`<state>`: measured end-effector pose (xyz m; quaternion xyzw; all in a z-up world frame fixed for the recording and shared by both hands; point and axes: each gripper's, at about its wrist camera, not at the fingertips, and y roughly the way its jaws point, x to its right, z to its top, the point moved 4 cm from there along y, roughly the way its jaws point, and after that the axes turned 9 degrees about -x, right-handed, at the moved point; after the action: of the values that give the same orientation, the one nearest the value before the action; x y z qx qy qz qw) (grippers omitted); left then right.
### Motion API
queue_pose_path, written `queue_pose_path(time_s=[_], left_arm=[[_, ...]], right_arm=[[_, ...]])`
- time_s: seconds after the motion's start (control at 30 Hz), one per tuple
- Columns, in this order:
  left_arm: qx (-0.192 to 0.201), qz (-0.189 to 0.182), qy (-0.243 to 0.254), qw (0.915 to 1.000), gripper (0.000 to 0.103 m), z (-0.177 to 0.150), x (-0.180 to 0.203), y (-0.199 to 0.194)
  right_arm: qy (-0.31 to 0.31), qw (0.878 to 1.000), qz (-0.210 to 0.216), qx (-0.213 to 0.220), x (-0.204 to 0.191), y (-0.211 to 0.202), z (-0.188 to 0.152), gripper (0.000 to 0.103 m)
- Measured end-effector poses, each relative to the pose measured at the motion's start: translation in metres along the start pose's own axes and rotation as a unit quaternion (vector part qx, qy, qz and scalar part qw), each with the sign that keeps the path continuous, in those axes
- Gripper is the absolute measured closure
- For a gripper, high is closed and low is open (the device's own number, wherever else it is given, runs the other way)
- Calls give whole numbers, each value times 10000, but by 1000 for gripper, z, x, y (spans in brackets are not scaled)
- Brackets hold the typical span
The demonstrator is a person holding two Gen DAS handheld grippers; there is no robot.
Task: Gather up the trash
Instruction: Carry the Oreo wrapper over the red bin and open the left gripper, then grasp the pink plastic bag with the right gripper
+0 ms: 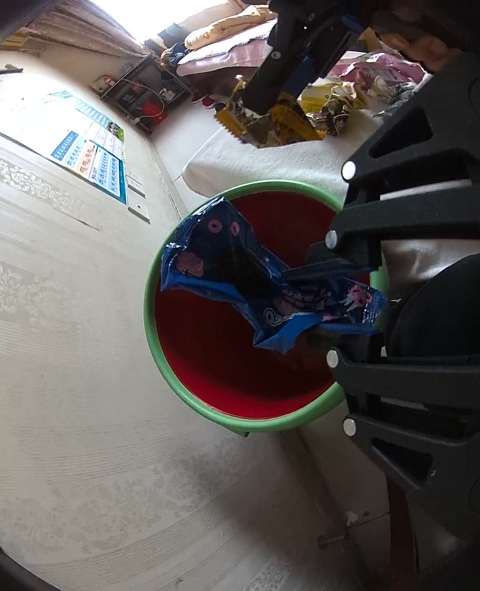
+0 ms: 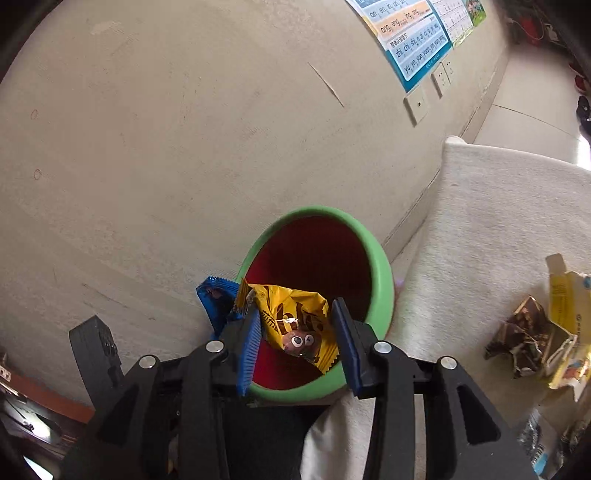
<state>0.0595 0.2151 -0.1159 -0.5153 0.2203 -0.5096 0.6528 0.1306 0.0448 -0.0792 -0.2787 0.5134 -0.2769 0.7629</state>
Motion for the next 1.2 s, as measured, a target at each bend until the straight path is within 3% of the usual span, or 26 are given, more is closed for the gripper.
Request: queue_pose_path(time_s=[0.03, 0.07, 0.13, 0.23, 0.4, 0.6, 0.7, 0.87, 1.03, 1.2], left_arm=[[-17, 20, -107, 9999, 81, 1, -5, 0], [-43, 39, -199, 9998, 67, 0, -9, 2], [-33, -6, -355, 9994, 47, 1, -15, 1], [21, -34, -369, 9993, 43, 0, -15, -1], [81, 33, -209, 9997, 42, 0, -7, -1], [198, 294, 142, 9993, 42, -2, 8, -5], [172, 319, 354, 9987, 42, -8, 20, -4], [45, 226, 750, 9969, 42, -25, 49, 0], [-355, -178, 1318, 9905, 41, -65, 93, 9], [-737, -687, 2191, 9705, 40, -108, 146, 17]], right_arm=[[48, 10000, 34, -2, -2, 2, 1, 55], [103, 9999, 79, -3, -3, 4, 3, 47], [168, 9997, 198, 23, -4, 5, 5, 40], [185, 9995, 216, 108, -1, -4, 2, 38], [217, 9994, 32, 286, 17, -43, -19, 37], [187, 9937, -900, 637, 63, -116, -61, 33], [321, 9825, -1578, 935, 95, -158, -81, 31], [902, 9480, -2796, 1224, 166, -207, -118, 29], [2102, 9290, -2793, 1210, 239, -224, -147, 29], [2312, 9285, -2717, 1025, 253, -216, -152, 29]])
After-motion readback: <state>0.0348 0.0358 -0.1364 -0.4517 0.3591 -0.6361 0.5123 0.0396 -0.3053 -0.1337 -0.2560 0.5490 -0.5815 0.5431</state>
